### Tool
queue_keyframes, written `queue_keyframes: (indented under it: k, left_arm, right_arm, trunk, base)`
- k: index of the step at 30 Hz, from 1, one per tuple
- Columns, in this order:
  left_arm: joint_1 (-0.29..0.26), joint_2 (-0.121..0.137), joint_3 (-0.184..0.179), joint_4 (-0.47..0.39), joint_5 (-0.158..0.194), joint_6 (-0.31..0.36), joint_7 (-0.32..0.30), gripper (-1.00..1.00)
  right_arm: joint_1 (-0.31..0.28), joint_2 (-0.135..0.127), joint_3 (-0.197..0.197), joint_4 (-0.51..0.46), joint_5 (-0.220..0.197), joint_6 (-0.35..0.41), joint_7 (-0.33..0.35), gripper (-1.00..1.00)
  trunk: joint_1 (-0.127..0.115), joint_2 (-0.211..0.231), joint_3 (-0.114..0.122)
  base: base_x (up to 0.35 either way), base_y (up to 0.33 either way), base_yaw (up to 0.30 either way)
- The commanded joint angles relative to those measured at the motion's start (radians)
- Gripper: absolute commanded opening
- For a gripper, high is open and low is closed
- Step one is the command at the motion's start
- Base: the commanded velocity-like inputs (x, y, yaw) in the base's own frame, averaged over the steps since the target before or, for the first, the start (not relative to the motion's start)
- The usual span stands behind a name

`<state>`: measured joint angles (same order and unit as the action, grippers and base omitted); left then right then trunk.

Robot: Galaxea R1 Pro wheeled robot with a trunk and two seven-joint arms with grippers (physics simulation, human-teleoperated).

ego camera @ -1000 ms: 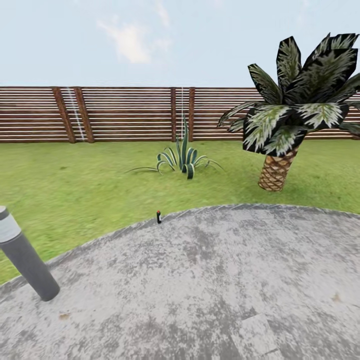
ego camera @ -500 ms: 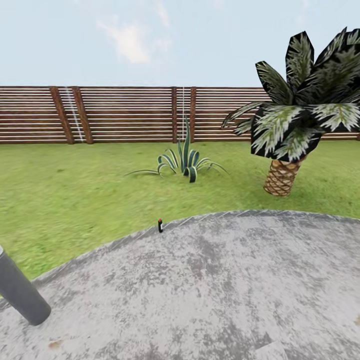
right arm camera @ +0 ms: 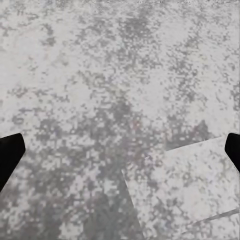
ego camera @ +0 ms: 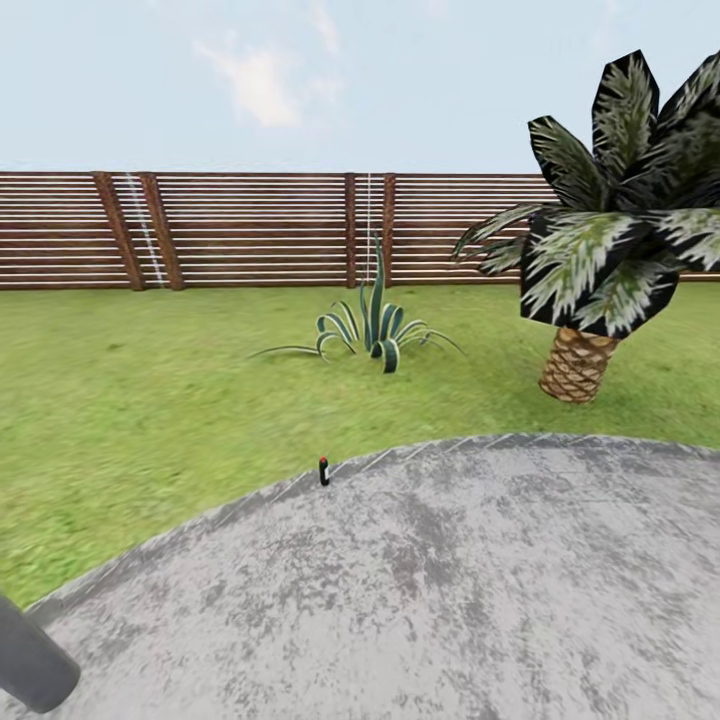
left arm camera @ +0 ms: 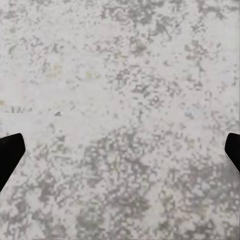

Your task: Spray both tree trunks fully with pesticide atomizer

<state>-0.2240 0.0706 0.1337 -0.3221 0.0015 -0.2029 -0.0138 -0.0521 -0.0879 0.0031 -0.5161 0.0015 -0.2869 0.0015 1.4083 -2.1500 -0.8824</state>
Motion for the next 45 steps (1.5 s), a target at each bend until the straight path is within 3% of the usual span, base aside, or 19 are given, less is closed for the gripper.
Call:
queue_keyframes:
  k: [1, 24, 45]
  left_arm:
    - [0.0, 0.0, 0.0, 0.0, 0.0, 0.0, 0.0, 1.0]
    - [0.0, 0.0, 0.0, 0.0, 0.0, 0.0, 0.0, 1.0]
    - [0.0, 0.0, 0.001, 0.0, 0.0, 0.0, 0.0, 1.0]
  right_arm:
    - [0.0, 0.0, 0.0, 0.0, 0.0, 0.0, 0.0, 1.0]
    - [0.0, 0.0, 0.0, 0.001, 0.0, -0.001, -0.001, 1.0]
    - [0.0, -0.001, 0.0, 0.001, 0.0, 0.0, 0.0, 1.0]
  trunk:
    - [0.0, 0.0, 0.0]
    - [0.0, 0.0, 0.0]
    - [0.0, 0.0, 0.016]
  base:
    - [0.339, 0.081, 0.0]
    - [0.339, 0.081, -0.005]
    - [0.339, 0.108, -0.218]
